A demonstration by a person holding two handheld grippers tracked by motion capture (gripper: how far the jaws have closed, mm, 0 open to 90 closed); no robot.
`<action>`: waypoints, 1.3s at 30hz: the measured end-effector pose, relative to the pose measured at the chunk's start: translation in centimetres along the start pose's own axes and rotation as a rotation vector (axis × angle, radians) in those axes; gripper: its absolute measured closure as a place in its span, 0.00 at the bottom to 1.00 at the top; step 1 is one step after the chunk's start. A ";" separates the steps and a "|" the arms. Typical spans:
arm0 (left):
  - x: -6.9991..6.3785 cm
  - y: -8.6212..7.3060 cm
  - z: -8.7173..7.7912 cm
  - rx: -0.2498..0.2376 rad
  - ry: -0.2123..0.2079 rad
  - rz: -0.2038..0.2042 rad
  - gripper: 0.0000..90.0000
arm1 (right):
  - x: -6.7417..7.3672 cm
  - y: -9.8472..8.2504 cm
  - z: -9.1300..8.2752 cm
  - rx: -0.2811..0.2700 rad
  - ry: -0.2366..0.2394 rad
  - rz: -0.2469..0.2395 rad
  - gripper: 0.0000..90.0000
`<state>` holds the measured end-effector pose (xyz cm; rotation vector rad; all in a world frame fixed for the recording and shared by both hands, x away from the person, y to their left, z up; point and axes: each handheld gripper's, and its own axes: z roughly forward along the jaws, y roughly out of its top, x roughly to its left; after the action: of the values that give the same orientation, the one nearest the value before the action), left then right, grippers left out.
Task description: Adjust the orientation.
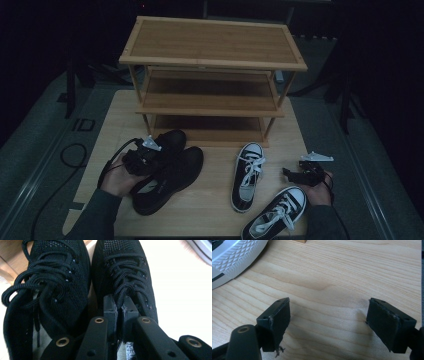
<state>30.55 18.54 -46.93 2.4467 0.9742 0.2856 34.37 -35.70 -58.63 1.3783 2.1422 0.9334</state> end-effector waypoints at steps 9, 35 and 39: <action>0.4 -0.5 -0.4 0.006 0.027 0.010 0.95 | 0.0 0.0 0.0 0.000 0.000 0.000 0.21; -0.1 -1.2 -2.2 -0.013 0.123 -0.034 0.40 | 0.0 0.0 0.0 0.000 0.001 -0.001 0.21; 0.4 -1.4 -2.0 -0.006 0.157 -0.064 0.33 | 0.0 0.0 0.0 0.000 0.001 -0.002 0.21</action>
<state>29.28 20.38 -45.87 2.4112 1.1136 0.4633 34.36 -35.69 -58.63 1.3763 2.1436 0.9336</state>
